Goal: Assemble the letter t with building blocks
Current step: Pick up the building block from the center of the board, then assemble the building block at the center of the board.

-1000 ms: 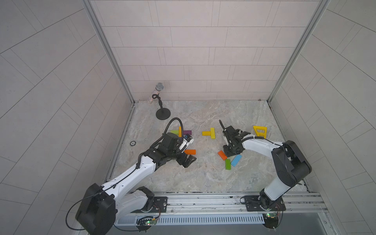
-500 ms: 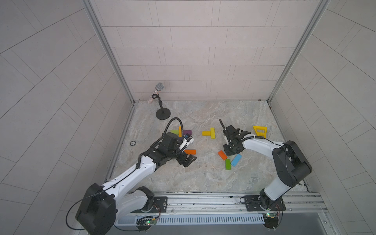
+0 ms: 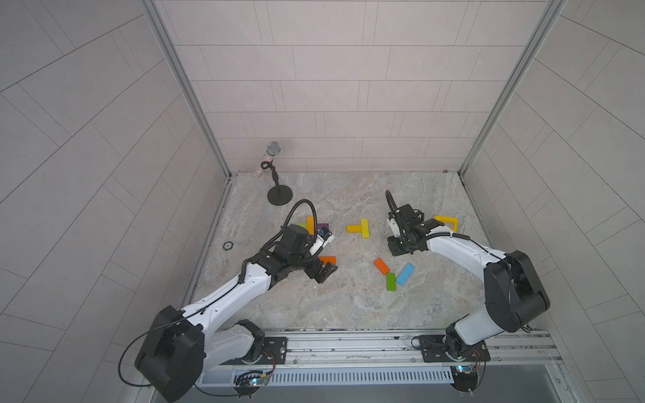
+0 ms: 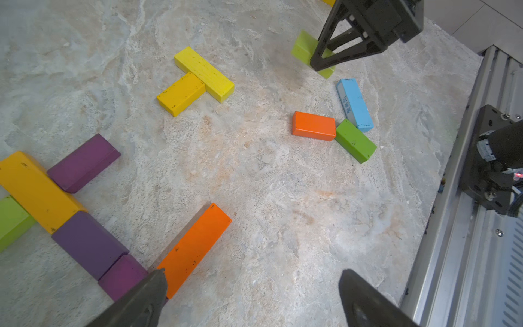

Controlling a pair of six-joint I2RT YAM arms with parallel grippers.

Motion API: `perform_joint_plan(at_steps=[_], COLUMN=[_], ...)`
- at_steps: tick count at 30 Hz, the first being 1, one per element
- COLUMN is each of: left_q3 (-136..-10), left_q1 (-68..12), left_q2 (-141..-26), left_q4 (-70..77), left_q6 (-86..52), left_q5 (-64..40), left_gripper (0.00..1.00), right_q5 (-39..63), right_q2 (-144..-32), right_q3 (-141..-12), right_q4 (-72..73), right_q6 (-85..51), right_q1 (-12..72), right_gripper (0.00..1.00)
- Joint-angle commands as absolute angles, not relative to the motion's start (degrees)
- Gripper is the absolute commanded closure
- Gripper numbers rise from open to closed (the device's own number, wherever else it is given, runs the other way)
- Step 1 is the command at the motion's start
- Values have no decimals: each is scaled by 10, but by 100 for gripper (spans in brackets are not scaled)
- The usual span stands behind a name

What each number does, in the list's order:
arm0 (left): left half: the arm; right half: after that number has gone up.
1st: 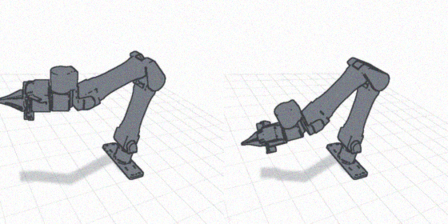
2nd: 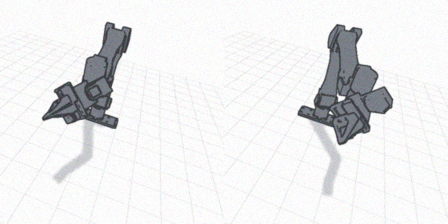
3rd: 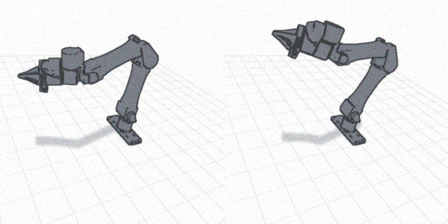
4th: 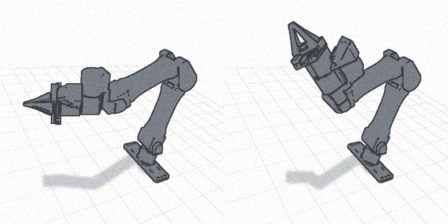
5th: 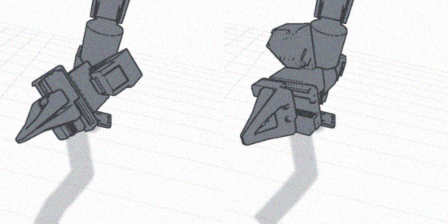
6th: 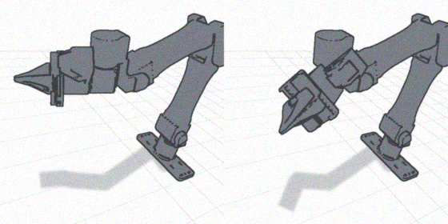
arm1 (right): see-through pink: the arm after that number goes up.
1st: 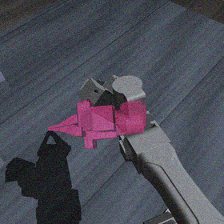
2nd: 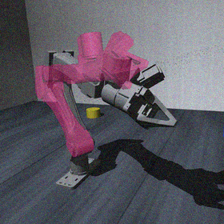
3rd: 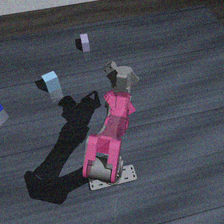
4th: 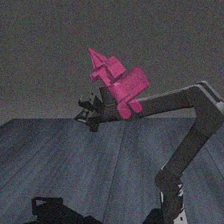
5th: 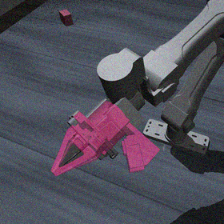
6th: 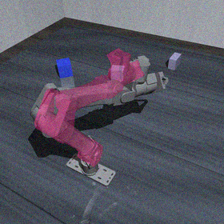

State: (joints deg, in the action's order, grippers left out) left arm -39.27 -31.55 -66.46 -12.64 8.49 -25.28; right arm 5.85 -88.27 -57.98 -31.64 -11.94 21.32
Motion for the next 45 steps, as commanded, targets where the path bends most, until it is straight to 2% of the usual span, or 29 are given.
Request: perform_joint_plan(at_steps=[1, 10, 15, 23, 27, 30, 38, 45], left_q3=[-418, -460, -484, -516, -527, -535, -556, -544], left_q1=[-307, -266, -250, -176, -150, -140, -128, -120], left_q2=[-674, -711, -740, -780, -800, -818, -846, -858], left_q4=[-114, -112, -86, -66, -58, -47, -44, -33], left_q6=[104, 108, 57, -17, -39, -57, -73, -80], left_q5=[-238, -207, -185, -198, -198, -201, -211, -220], left_gripper=[0, 0, 0, 0, 0, 0, 0, 0], right_q5=[71, 91, 111, 49, 20, 11, 132, 180], right_q2=[-878, -921, -939, -975, -993, -1001, -1024, -1071], right_q3=[-610, -679, -729, -783, -801, -802, -796, -828], right_q4=[-322, -326, -348, -355, -354, -337, -292, -353], right_q6=[-65, 28, 79, 152, 236, 276, 345, 455], right_q1=[207, 190, 172, 138, 135, 135, 136, 144], right_gripper=[83, 87, 89, 92, 100, 100, 99, 97])
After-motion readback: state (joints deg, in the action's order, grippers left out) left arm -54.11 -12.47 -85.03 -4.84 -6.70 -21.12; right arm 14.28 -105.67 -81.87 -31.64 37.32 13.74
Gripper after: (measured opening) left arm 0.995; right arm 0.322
